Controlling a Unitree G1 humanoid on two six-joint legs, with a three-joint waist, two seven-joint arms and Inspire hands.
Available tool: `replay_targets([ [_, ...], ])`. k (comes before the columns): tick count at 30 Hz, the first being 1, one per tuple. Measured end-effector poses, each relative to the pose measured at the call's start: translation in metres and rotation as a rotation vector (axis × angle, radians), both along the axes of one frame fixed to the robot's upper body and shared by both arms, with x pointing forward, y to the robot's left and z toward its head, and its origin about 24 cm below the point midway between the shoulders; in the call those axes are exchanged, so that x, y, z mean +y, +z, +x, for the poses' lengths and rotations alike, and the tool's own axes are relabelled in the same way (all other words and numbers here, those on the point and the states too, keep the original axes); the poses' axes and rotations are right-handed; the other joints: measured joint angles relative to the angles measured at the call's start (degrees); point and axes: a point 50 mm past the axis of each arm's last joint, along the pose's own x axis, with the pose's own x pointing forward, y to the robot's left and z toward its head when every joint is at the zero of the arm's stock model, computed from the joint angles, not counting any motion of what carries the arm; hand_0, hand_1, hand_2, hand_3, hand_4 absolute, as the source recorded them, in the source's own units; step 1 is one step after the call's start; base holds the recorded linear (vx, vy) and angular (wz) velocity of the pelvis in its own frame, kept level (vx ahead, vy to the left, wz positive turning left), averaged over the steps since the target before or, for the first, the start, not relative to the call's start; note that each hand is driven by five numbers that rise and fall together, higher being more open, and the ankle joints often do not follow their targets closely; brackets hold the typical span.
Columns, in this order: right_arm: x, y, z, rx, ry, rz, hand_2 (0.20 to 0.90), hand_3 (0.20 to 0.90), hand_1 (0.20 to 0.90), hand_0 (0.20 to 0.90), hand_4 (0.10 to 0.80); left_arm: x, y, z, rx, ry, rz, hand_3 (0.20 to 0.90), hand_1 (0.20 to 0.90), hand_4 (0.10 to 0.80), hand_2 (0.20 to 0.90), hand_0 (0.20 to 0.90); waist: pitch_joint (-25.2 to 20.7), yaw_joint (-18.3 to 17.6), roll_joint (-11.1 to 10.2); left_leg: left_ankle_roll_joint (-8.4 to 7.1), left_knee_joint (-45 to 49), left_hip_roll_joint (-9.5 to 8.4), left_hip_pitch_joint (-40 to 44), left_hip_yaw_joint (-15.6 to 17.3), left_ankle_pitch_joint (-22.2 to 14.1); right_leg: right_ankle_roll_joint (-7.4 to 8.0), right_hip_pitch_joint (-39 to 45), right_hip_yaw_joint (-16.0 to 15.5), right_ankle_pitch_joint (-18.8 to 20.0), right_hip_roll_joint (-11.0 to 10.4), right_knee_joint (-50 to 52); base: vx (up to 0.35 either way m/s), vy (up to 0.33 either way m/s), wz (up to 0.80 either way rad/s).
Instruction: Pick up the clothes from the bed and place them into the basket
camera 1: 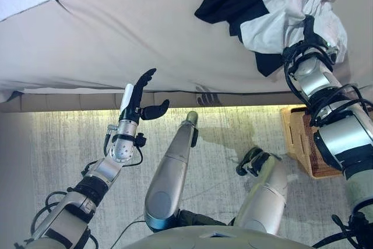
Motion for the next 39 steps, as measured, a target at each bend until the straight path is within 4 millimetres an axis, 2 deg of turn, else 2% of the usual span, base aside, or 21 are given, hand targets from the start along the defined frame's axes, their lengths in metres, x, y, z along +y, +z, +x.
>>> replay_targets([
  [4,0.000,0.019,0.001,-0.023,-0.019,-0.021,0.900,0.900,0.900,0.900,0.800,0.003,0.006,-0.007,-0.040,0.021,-0.041,0.900,0.900,0.800,0.900,0.900,0.01,0.68,0.02,-0.41,6.37,-0.10,-5.76,-0.32,-2.29,0.59,-5.89,2.50,-0.99,0.25,5.20,0.014,0.011,-0.07],
  [6,-0.001,0.027,0.001,-0.035,-0.030,-0.029,0.900,0.900,0.900,0.900,0.800,0.005,0.010,-0.010,-0.054,0.021,-0.048,0.900,0.900,0.800,0.900,0.900,0.03,0.78,0.06,-0.61,8.69,-0.12,-8.42,-0.92,-2.66,0.57,-8.26,2.71,-1.28,0.37,7.34,0.009,-0.033,0.01],
  [7,-0.001,0.028,0.001,-0.037,-0.034,-0.029,0.822,0.809,0.822,0.822,0.709,0.006,0.009,-0.012,-0.052,0.020,-0.048,0.900,0.900,0.800,0.900,0.900,0.04,0.83,0.07,-0.64,9.31,-0.15,-9.03,-1.09,-2.75,0.45,-8.80,2.81,-1.66,0.45,8.12,0.005,-0.038,0.06],
  [8,-0.001,0.031,0.002,-0.042,-0.040,-0.027,0.573,0.518,0.573,0.573,0.418,0.008,0.011,-0.013,-0.057,0.019,-0.047,0.900,0.900,0.800,0.900,0.900,0.04,0.92,0.08,-0.84,10.59,-0.16,-10.07,-1.42,-2.94,0.40,-9.82,3.23,-2.21,0.67,9.49,0.007,-0.044,0.06],
  [9,-0.001,0.035,0.002,-0.049,-0.046,-0.025,0.415,0.335,0.415,0.415,0.235,0.009,0.011,-0.014,-0.059,0.021,-0.046,0.900,0.900,0.800,0.900,0.900,0.04,1.08,0.08,-1.01,11.47,-0.20,-10.86,-1.75,-3.05,0.36,-10.62,3.52,-2.45,0.87,10.49,0.007,-0.045,0.02],
  [10,-0.001,0.040,0.002,-0.062,-0.051,-0.026,0.300,0.200,0.300,0.300,0.100,0.010,0.012,-0.016,-0.060,0.022,-0.055,0.900,0.900,0.800,0.900,0.900,0.04,1.35,0.09,-1.10,12.31,-0.18,-11.81,-2.10,-3.11,0.47,-11.58,3.73,-2.74,1.18,11.40,0.008,-0.033,-0.02],
  [13,-0.003,0.054,0.001,-0.108,-0.062,-0.017,0.300,0.200,0.300,0.300,0.100,0.012,0.008,-0.020,-0.050,0.024,-0.074,0.900,0.900,0.800,0.900,0.900,0.10,1.43,0.19,-1.18,13.80,-0.22,-13.34,-2.67,-3.16,0.33,-13.17,3.90,-3.12,1.38,13.37,0.016,-0.028,0.02],
  [18,-0.008,0.058,-0.002,-0.126,-0.065,-0.007,0.300,0.200,0.300,0.300,0.100,0.015,0.002,-0.027,-0.018,0.018,-0.074,0.900,0.900,0.800,0.900,0.900,0.13,1.33,0.23,-1.66,14.79,-0.12,-12.97,-3.17,-3.46,0.06,-12.74,3.94,-3.92,1.56,14.61,0.079,-0.049,0.02],
  [22,-0.010,0.050,-0.002,-0.105,-0.067,-0.004,0.300,0.200,0.300,0.300,0.100,0.016,0.000,-0.029,-0.002,0.016,-0.079,0.900,0.900,0.800,0.900,0.900,0.49,1.10,0.50,-1.58,14.55,0.00,-9.63,-3.01,-3.88,0.09,-9.10,3.77,-3.93,1.60,13.71,0.085,-0.043,-0.02],
  [26,-0.011,0.041,-0.003,-0.081,-0.057,-0.005,0.300,0.200,0.300,0.300,0.100,0.016,0.000,-0.029,0.003,0.008,-0.085,0.900,0.900,0.800,0.900,0.900,0.52,0.59,0.50,-1.33,10.35,0.05,-3.73,-2.37,-3.78,0.15,-2.88,2.81,-3.92,1.75,8.83,0.062,-0.031,0.00],
  [31,-0.017,0.036,-0.006,-0.057,-0.042,-0.002,0.300,0.200,0.300,0.300,0.100,0.012,0.004,-0.031,-0.004,-0.020,-0.092,0.900,0.900,0.800,0.900,0.900,0.57,0.55,0.32,-0.09,4.65,0.56,3.04,-0.84,-2.95,-0.01,4.03,2.24,-3.27,2.17,2.10,0.045,-0.013,-0.04],
  [33,-0.017,0.032,-0.006,-0.041,-0.029,0.007,0.300,0.200,0.300,0.300,0.100,0.012,0.002,-0.032,0.009,-0.024,-0.087,0.900,0.900,0.800,0.900,0.900,0.57,0.67,0.27,0.62,2.22,0.94,6.10,-0.06,-2.46,0.64,7.25,1.68,-1.63,2.42,-1.48,0.058,-0.029,-0.11],
  [34,-0.018,0.031,-0.007,-0.031,-0.027,0.008,0.300,0.200,0.300,0.300,0.100,0.012,0.002,-0.032,0.016,-0.025,-0.084,0.900,0.900,0.800,0.900,0.900,0.56,0.58,0.24,0.68,0.96,1.02,7.65,0.35,-2.33,1.54,9.09,1.37,-0.33,2.38,-3.34,0.060,-0.038,-0.08],
  [39,-0.025,0.034,-0.010,-0.019,-0.012,0.038,0.300,0.200,0.300,0.300,0.100,0.013,0.007,-0.026,0.011,-0.024,-0.069,0.900,0.900,0.800,0.900,0.900,0.54,0.63,-0.35,0.78,-4.81,1.18,15.07,1.37,-1.88,2.75,17.19,-0.17,2.81,2.47,-11.19,0.066,-0.029,-0.06],
])
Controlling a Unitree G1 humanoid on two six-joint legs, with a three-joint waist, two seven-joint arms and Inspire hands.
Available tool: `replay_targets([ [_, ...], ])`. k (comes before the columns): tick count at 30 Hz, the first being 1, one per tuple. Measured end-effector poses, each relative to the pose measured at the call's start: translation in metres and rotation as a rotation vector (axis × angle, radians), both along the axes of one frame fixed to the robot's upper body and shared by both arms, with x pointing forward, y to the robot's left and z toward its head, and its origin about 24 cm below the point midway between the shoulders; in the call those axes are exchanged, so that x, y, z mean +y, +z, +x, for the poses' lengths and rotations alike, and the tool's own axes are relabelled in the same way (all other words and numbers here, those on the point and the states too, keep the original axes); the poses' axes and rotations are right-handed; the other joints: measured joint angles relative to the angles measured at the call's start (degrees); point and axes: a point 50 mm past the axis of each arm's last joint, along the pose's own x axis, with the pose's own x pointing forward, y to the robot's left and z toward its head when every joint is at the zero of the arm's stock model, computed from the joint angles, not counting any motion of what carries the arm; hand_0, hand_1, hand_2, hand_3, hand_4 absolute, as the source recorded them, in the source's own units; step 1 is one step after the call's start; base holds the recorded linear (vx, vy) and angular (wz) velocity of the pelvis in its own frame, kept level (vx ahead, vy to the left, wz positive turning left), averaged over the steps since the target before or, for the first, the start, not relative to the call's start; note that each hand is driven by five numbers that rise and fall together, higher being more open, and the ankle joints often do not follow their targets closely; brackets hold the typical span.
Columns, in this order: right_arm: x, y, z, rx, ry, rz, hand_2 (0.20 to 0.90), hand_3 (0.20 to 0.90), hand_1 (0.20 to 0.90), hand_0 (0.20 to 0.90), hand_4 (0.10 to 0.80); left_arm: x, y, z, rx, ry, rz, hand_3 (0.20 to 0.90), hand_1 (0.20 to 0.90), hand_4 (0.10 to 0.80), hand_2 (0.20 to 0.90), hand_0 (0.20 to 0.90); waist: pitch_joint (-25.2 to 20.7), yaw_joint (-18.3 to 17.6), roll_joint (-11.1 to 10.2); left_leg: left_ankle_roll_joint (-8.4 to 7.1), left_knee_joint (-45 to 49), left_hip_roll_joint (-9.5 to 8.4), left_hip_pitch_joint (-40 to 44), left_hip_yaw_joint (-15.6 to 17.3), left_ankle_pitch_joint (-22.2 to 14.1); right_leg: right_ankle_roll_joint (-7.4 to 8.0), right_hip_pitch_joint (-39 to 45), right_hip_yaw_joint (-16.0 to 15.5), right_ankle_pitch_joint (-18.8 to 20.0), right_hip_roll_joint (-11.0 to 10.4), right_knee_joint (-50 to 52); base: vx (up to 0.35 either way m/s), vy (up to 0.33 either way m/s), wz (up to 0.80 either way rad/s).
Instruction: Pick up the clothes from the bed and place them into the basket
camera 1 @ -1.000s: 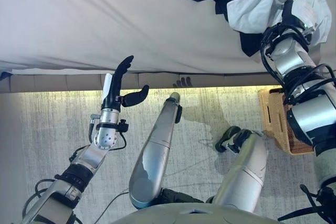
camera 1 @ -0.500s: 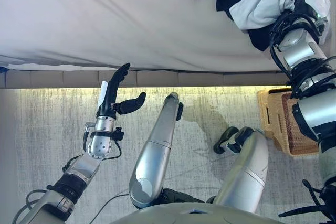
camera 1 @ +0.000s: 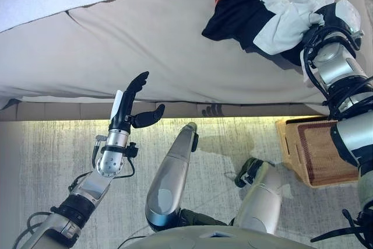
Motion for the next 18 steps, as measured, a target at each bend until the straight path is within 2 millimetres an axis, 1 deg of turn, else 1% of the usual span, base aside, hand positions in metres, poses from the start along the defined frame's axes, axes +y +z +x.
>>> replay_targets([
  [2,-0.001,0.002,-0.001,-0.005,0.015,0.019,0.300,0.200,0.300,0.300,0.100,0.003,0.004,0.004,-0.006,0.014,0.010,0.900,0.900,0.800,0.900,0.900,-0.07,0.13,-0.66,0.20,-2.43,0.04,3.00,0.65,0.17,0.41,2.96,-0.64,0.93,0.20,-3.04,0.048,-0.032,-0.08],
  [6,0.000,0.005,0.000,-0.019,0.052,0.063,0.300,0.200,0.300,0.300,0.100,0.006,0.008,0.007,-0.010,0.020,0.023,0.900,0.900,0.800,0.900,0.900,-0.19,0.36,-1.80,0.46,-6.37,0.39,7.73,1.19,0.46,0.74,7.83,-1.41,2.36,0.88,-8.01,0.045,-0.009,-0.09],
  [8,0.000,0.005,0.000,-0.015,0.066,0.089,0.300,0.200,0.300,0.300,0.100,0.007,0.008,0.009,0.001,0.020,0.030,0.900,0.900,0.800,0.900,0.900,-0.20,0.46,-1.94,0.41,-8.01,0.70,9.70,1.16,0.57,0.72,10.15,-2.51,3.31,1.36,-10.16,0.019,-0.002,-0.03],
  [12,-0.005,0.008,-0.002,-0.021,0.071,0.114,0.300,0.200,0.300,0.300,0.100,0.008,0.012,0.012,-0.002,0.020,0.035,0.900,0.900,0.800,0.900,0.900,-0.25,0.69,-2.15,0.35,-9.68,0.73,11.92,0.96,0.66,0.73,12.89,-3.86,3.51,1.59,-12.20,0.001,-0.005,0.03],
  [15,-0.007,0.009,-0.003,-0.042,0.078,0.171,0.300,0.200,0.300,0.300,0.100,0.009,0.011,0.012,0.008,0.027,0.039,0.900,0.900,0.800,0.900,0.900,-0.25,1.23,-2.17,0.25,-10.79,0.68,13.61,1.00,0.98,0.71,14.48,-4.05,3.57,1.66,-13.02,0.006,0.006,0.01],
  [18,-0.009,0.009,-0.004,-0.052,0.120,0.288,0.300,0.200,0.300,0.300,0.100,0.009,0.011,0.012,0.011,0.024,0.041,0.900,0.900,0.800,0.900,0.900,-0.26,1.52,-2.18,-0.05,-12.63,0.70,15.39,0.46,1.39,0.92,16.87,-5.47,3.74,1.80,-14.99,0.039,0.023,0.09],
])
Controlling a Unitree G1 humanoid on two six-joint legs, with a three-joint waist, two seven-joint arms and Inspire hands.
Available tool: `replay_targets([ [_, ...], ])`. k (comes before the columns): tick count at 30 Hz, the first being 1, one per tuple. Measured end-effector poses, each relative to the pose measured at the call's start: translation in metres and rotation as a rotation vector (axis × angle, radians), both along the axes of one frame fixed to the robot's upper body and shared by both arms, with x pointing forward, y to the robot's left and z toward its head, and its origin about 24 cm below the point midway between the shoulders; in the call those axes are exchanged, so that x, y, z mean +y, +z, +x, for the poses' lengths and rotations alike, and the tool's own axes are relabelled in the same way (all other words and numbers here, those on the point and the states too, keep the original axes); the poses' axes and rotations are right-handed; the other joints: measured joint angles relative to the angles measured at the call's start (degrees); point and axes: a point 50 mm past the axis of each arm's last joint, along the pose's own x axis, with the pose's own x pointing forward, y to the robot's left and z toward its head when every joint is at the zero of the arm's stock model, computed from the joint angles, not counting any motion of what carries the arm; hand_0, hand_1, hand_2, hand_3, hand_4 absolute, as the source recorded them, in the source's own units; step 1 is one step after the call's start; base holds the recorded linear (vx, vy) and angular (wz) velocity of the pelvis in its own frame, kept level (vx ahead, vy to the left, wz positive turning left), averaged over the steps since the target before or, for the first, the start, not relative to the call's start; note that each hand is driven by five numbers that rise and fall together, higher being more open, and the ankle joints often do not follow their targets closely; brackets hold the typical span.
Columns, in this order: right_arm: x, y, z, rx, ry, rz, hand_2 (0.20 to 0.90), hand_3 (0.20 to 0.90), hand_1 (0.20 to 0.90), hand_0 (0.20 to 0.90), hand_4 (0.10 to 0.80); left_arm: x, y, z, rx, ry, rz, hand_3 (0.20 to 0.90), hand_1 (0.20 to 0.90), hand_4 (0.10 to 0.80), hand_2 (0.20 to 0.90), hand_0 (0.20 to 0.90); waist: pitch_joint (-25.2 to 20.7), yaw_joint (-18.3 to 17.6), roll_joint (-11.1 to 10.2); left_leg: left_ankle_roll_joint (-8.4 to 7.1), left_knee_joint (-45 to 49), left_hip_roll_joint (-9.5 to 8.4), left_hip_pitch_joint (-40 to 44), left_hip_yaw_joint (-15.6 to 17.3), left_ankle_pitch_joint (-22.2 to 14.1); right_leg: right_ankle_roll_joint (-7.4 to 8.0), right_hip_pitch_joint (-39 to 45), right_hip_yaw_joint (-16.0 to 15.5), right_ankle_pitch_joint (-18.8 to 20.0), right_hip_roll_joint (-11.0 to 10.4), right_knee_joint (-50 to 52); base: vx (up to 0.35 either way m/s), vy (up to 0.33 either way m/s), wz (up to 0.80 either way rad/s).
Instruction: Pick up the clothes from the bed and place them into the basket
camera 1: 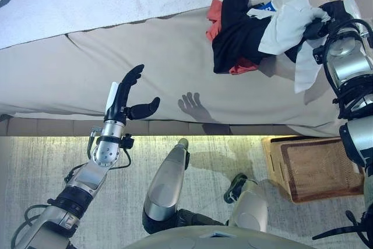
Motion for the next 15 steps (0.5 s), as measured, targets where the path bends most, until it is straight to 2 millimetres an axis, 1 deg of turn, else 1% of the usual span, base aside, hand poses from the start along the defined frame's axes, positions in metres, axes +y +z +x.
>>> replay_targets([
  [2,0.001,-0.002,0.001,-0.001,0.079,0.133,0.300,0.200,0.300,0.300,0.100,0.000,-0.001,-0.001,0.005,-0.003,0.002,0.900,0.900,0.800,0.900,0.900,0.00,0.31,-0.01,-0.19,-0.94,-0.01,0.97,-0.02,0.16,-0.03,1.08,-0.27,0.03,0.11,-0.86,0.042,-0.004,0.03],
  [3,0.001,-0.009,0.000,0.011,0.166,0.278,0.300,0.200,0.300,0.300,0.100,0.000,-0.001,0.000,0.006,-0.008,0.004,0.900,0.900,0.800,0.900,0.900,-0.04,0.48,-0.07,-0.29,-1.59,-0.01,1.65,-0.23,0.26,-0.02,1.95,-0.76,0.04,0.25,-1.65,0.020,-0.025,0.07],
  [4,0.003,-0.013,0.000,0.027,0.216,0.338,0.300,0.200,0.300,0.300,0.100,0.001,0.000,0.000,0.006,-0.009,0.005,0.900,0.900,0.800,0.900,0.900,-0.12,0.57,-0.22,-0.37,-1.89,-0.01,1.82,-0.39,0.44,-0.14,2.21,-1.04,0.12,0.30,-1.92,0.005,-0.043,0.13],
  [5,0.005,-0.023,-0.001,0.047,0.313,0.463,0.300,0.200,0.300,0.300,0.100,0.002,0.003,0.001,0.001,-0.014,0.007,0.900,0.900,0.800,0.900,0.900,-0.28,0.83,-0.58,-0.83,-2.58,0.03,1.79,-0.90,0.79,-0.18,2.37,-1.53,0.14,0.53,-2.23,0.000,-0.042,0.13],
  [6,0.005,-0.028,-0.002,0.059,0.351,0.508,0.300,0.200,0.300,0.300,0.100,0.003,0.004,0.002,-0.001,-0.015,0.008,0.900,0.900,0.800,0.900,0.900,-0.35,1.02,-0.79,-0.89,-3.00,0.03,1.80,-1.11,1.06,-0.20,2.43,-1.72,0.15,0.64,-2.59,-0.004,-0.060,0.16],
  [7,0.008,-0.038,-0.004,0.092,0.449,0.607,0.300,0.200,0.300,0.300,0.100,0.006,0.006,0.003,-0.003,-0.013,0.010,0.900,0.900,0.800,0.900,0.900,-0.32,1.28,-0.98,-1.04,-3.74,0.18,1.83,-1.61,1.50,-0.43,2.82,-2.48,0.32,1.00,-3.33,0.003,-0.068,0.18],
  [9,0.012,-0.050,-0.008,0.123,0.582,0.736,0.300,0.200,0.300,0.300,0.100,0.008,0.007,0.003,0.002,-0.023,0.026,0.900,0.900,0.800,0.900,0.900,-0.35,1.70,-1.07,-1.40,-5.16,0.14,1.93,-2.33,2.33,-0.56,3.14,-3.40,0.43,1.18,-3.93,0.022,-0.084,0.18],
  [10,0.015,-0.056,-0.010,0.127,0.649,0.801,0.300,0.200,0.300,0.300,0.100,0.010,0.008,0.002,0.008,-0.032,0.038,0.900,0.900,0.800,0.900,0.900,-0.34,2.09,-1.11,-1.56,-5.93,0.17,2.04,-2.60,2.76,-0.44,3.31,-3.75,0.53,1.36,-4.38,0.044,-0.070,0.17],
  [11,0.019,-0.060,-0.011,0.131,0.714,0.861,0.300,0.200,0.300,0.300,0.100,0.014,0.008,0.001,0.017,-0.037,0.052,0.900,0.900,0.800,0.900,0.900,-0.34,2.19,-1.11,-1.90,-6.79,0.21,2.22,-3.18,3.18,0.26,4.02,-4.54,0.95,1.74,-5.47,0.053,-0.055,0.18],
  [12,0.024,-0.061,-0.011,0.132,0.770,0.918,0.300,0.200,0.300,0.300,0.100,0.019,0.007,-0.001,0.030,-0.037,0.063,0.900,0.900,0.800,0.900,0.900,-0.31,2.56,-1.20,-2.15,-8.17,0.23,2.89,-3.63,3.84,0.47,4.92,-4.91,1.31,2.12,-6.70,0.045,-0.033,0.17],
  [13,0.026,-0.060,-0.011,0.129,0.789,0.934,0.300,0.200,0.300,0.300,0.100,0.020,0.006,-0.002,0.035,-0.038,0.065,0.900,0.900,0.800,0.900,0.900,-0.31,2.75,-1.20,-2.25,-8.70,0.25,3.20,-3.75,4.13,0.46,5.26,-5.14,1.33,2.20,-7.14,0.059,-0.029,0.14],
  [15,0.033,-0.052,-0.011,0.079,0.868,0.990,0.300,0.200,0.300,0.300,0.100,0.024,0.004,-0.006,0.050,-0.037,0.072,0.900,0.900,0.800,0.900,0.900,-0.32,3.79,-1.24,-2.43,-10.26,0.59,4.35,-4.03,4.61,0.44,6.48,-6.04,1.45,2.44,-8.13,0.072,-0.026,0.10],
])
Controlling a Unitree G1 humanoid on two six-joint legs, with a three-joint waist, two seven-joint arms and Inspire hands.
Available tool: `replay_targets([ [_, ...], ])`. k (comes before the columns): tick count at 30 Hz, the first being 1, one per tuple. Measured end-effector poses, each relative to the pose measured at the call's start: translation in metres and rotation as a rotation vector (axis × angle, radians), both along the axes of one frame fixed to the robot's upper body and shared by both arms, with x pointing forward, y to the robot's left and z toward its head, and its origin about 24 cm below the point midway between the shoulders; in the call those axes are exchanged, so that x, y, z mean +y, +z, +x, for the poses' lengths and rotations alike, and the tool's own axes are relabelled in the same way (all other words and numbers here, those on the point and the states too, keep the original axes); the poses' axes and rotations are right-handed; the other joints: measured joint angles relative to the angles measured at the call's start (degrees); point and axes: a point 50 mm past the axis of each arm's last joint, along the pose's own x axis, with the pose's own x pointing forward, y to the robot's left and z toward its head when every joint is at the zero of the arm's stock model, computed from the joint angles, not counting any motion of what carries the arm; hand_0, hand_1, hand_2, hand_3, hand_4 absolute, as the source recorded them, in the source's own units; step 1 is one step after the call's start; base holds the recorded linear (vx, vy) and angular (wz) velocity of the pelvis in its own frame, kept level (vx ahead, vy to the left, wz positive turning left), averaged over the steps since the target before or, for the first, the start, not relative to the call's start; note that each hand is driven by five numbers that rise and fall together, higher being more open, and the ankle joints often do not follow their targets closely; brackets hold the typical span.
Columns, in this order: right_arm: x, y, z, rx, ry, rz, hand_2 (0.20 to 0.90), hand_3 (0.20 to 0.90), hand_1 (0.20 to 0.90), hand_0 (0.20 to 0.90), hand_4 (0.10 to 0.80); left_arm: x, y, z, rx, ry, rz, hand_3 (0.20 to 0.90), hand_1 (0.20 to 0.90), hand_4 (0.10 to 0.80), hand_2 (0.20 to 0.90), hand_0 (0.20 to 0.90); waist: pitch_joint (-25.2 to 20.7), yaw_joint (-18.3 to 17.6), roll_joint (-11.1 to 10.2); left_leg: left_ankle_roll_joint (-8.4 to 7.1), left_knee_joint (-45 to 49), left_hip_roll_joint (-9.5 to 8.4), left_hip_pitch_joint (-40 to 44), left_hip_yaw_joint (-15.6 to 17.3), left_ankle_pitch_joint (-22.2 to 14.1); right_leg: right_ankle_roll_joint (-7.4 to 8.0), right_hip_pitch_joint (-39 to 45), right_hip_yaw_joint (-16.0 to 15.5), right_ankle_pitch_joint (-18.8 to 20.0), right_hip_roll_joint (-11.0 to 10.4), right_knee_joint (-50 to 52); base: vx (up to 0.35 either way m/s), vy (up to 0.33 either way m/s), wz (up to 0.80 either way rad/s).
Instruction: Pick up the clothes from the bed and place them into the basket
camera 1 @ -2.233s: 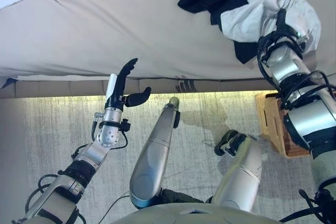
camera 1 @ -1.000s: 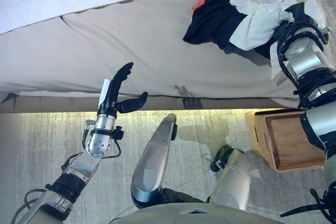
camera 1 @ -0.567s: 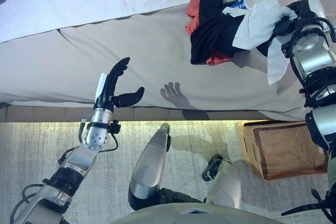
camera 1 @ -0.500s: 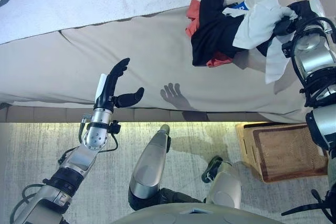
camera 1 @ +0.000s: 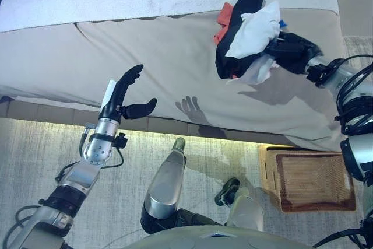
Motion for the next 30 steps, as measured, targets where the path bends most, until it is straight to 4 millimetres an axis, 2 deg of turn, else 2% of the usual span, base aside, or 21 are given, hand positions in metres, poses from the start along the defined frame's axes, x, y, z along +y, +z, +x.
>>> replay_targets([
  [2,0.013,0.015,0.002,-0.068,0.064,0.117,0.300,0.200,0.300,0.300,0.100,0.004,0.000,-0.005,0.004,-0.011,0.013,0.900,0.900,0.800,0.900,0.900,-0.08,1.10,-0.14,-0.45,-1.13,0.50,1.11,-0.46,0.30,-0.46,1.45,-0.54,0.60,0.94,-1.91,0.072,-0.011,0.05],
  [7,0.037,0.045,0.001,-0.206,0.175,0.291,0.300,0.200,0.300,0.300,0.100,0.007,0.004,-0.007,0.002,-0.030,0.012,0.900,0.900,0.800,0.900,0.900,-0.78,2.37,-1.37,-1.03,-3.80,0.38,3.06,-1.35,1.11,-0.07,4.54,-1.74,1.41,1.53,-5.71,0.074,0.001,0.11],
  [11,0.036,0.048,0.005,-0.204,0.094,0.418,0.300,0.200,0.300,0.300,0.100,0.013,0.007,-0.008,0.006,-0.033,0.041,0.900,0.900,0.800,0.900,0.900,-2.32,3.20,-3.72,-1.04,-4.48,0.22,3.14,-1.31,1.21,0.09,5.20,-1.93,2.28,1.93,-7.82,-0.014,0.026,0.02],
  [16,-0.007,0.021,0.009,-0.040,-0.268,0.537,0.300,0.200,0.300,0.300,0.100,0.013,0.009,-0.007,0.002,-0.036,0.045,0.900,0.900,0.800,0.900,0.900,-3.06,2.95,-4.24,-0.79,-4.46,-0.40,2.01,-1.29,1.41,0.66,5.17,-1.89,3.27,1.93,-9.87,-0.035,0.017,0.02],
  [17,-0.015,0.012,0.008,0.005,-0.337,0.524,0.446,0.370,0.446,0.446,0.270,0.013,0.008,-0.007,0.002,-0.030,0.040,0.900,0.900,0.800,0.900,0.900,-3.06,2.86,-4.24,-0.65,-4.50,-0.47,1.80,-1.22,1.51,0.53,4.94,-1.83,3.51,1.87,-10.07,-0.088,0.030,-0.02],
  [18,-0.018,0.007,0.008,0.033,-0.373,0.511,0.451,0.376,0.451,0.451,0.276,0.013,0.008,-0.007,0.001,-0.027,0.038,0.900,0.900,0.800,0.900,0.900,-3.07,2.83,-4.24,-0.59,-4.48,-0.48,1.66,-1.09,1.55,0.60,4.73,-1.71,3.69,1.87,-10.19,-0.110,0.029,-0.05],
  [19,-0.026,-0.005,0.005,0.097,-0.447,0.477,0.385,0.299,0.385,0.385,0.199,0.012,0.008,-0.007,-0.002,-0.021,0.034,0.900,0.900,0.800,0.900,0.900,-3.07,2.61,-4.23,-0.51,-4.47,-0.48,1.23,-0.92,1.61,0.80,4.46,-1.59,4.04,1.91,-10.64,-0.106,0.028,-0.06],
  [20,-0.032,-0.016,0.003,0.151,-0.504,0.445,0.354,0.263,0.354,0.354,0.163,0.012,0.007,-0.007,-0.004,-0.014,0.033,0.900,0.900,0.800,0.900,0.900,-3.06,2.22,-4.22,-0.43,-4.49,-0.52,0.92,-0.85,1.77,0.83,4.19,-1.57,4.37,1.92,-10.93,-0.121,0.030,-0.05],
  [21,-0.037,-0.026,0.000,0.209,-0.553,0.409,0.484,0.414,0.484,0.484,0.314,0.011,0.007,-0.006,-0.011,-0.007,0.029,0.900,0.900,0.800,0.900,0.900,-3.07,1.97,-4.21,-0.39,-4.49,-0.58,0.62,-0.80,1.87,0.80,3.95,-1.50,4.54,1.92,-11.17,-0.112,0.027,-0.04],
  [22,-0.042,-0.035,-0.003,0.259,-0.601,0.359,0.900,0.900,0.900,0.900,0.800,0.009,0.008,-0.005,-0.019,-0.001,0.026,0.900,0.900,0.800,0.900,0.900,-3.07,1.72,-4.19,-0.34,-4.49,-0.57,0.20,-0.75,1.93,0.81,3.58,-1.43,4.73,1.93,-11.27,-0.109,0.033,-0.03],
  [24,-0.049,-0.049,-0.008,0.345,-0.674,0.283,0.900,0.900,0.900,0.900,0.800,0.006,0.008,-0.003,-0.033,0.004,0.022,0.900,0.900,0.800,0.900,0.900,-3.06,1.34,-4.17,-0.34,-4.53,-0.56,-0.22,-0.64,2.09,0.91,3.20,-1.40,5.06,1.96,-11.57,-0.083,0.035,-0.04],
  [26,-0.054,-0.061,-0.014,0.439,-0.745,0.125,0.900,0.900,0.900,0.900,0.800,0.002,0.008,-0.001,-0.044,0.010,0.016,0.900,0.900,0.800,0.900,0.900,-3.06,0.93,-4.17,-0.34,-4.51,-0.60,0.04,-0.28,2.09,0.78,3.23,-1.21,5.17,1.81,-11.61,-0.070,0.045,-0.08],
  [30,-0.060,-0.069,-0.022,0.591,-0.803,-0.162,0.900,0.900,0.900,0.900,0.800,-0.005,0.011,0.004,-0.083,0.030,-0.007,0.900,0.900,0.800,0.900,0.900,-3.14,0.21,-4.03,-0.34,-4.53,-0.55,0.53,0.44,2.09,0.78,3.20,-0.33,5.18,1.68,-11.61,-0.057,0.019,-0.10],
])
